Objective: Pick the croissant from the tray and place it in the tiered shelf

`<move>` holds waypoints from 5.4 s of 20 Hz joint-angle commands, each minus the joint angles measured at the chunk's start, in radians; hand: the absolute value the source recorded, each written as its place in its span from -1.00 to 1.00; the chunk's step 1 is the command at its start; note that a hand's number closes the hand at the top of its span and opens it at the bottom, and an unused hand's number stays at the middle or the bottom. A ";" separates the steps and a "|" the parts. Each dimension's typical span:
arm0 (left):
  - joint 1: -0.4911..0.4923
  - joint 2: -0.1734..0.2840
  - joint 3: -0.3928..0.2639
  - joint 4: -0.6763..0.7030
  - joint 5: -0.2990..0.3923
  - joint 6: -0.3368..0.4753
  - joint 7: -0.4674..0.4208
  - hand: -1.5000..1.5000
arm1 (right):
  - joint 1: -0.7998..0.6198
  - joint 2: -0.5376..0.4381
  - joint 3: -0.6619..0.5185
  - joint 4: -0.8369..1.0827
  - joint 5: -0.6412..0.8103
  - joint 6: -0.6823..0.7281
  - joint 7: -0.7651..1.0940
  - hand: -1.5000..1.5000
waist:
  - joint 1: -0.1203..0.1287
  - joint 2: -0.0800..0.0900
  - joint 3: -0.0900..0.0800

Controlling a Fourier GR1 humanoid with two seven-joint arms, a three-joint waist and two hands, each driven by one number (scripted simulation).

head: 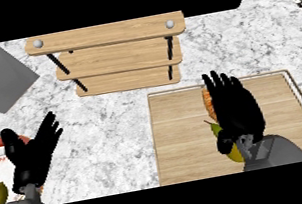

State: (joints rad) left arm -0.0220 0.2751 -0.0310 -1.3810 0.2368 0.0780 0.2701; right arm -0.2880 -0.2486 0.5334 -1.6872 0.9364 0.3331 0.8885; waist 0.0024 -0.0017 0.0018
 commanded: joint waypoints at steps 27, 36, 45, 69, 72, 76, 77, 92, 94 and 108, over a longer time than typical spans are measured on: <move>-0.038 -0.051 0.066 -0.028 -0.063 -0.026 0.086 0.00 | 0.022 0.082 -0.067 0.379 0.174 -0.104 -0.429 1.00 | 0.003 0.001 -0.001; -0.041 -0.073 0.042 0.029 -0.070 -0.076 0.012 0.00 | -0.011 0.242 0.066 0.322 -0.032 -0.170 -0.239 1.00 | 0.054 0.013 0.000; -0.071 -0.082 0.018 0.055 -0.098 -0.067 0.022 0.00 | -0.205 0.247 0.289 0.138 -0.177 -0.473 0.058 1.00 | 0.095 0.004 -0.002; -0.048 -0.085 0.049 0.032 -0.087 -0.046 0.038 0.00 | -1.113 0.248 -0.068 0.226 -0.178 -0.406 0.593 1.00 | 0.031 -0.011 -0.005; -0.032 -0.071 0.051 0.024 -0.083 -0.067 0.027 0.00 | -1.172 0.248 -0.122 0.319 -0.189 -0.407 0.564 1.00 | 0.030 -0.006 -0.005; -0.035 -0.085 0.049 0.019 -0.082 -0.056 0.040 0.00 | -1.268 0.248 -0.196 0.474 -0.196 -0.390 0.489 1.00 | 0.029 -0.001 -0.004; -0.039 -0.046 0.063 0.008 -0.082 -0.072 0.062 0.00 | -1.272 0.248 -0.229 0.513 -0.202 -0.408 0.439 1.00 | 0.030 0.001 -0.004; -0.024 -0.075 0.081 0.055 -0.074 -0.100 -0.017 0.00 | -1.297 0.248 -0.298 0.907 -0.241 -0.469 0.098 1.00 | 0.026 0.007 -0.004; -0.043 -0.095 0.063 0.079 -0.102 -0.073 -0.014 0.00 | -1.370 0.248 -0.325 0.942 -0.256 -0.442 0.114 1.00 | 0.024 0.007 -0.004; -0.057 -0.087 0.086 0.055 -0.101 -0.073 0.011 0.00 | -1.341 0.233 -0.395 1.117 -0.232 -0.561 -0.148 1.00 | 0.020 0.008 -0.003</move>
State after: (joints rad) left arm -0.0678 0.1901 0.0482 -1.3521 0.1350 0.0083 0.2828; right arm -1.6233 -0.0063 0.1706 -0.6125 0.7133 -0.2274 0.8107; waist 0.0262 0.0044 0.0016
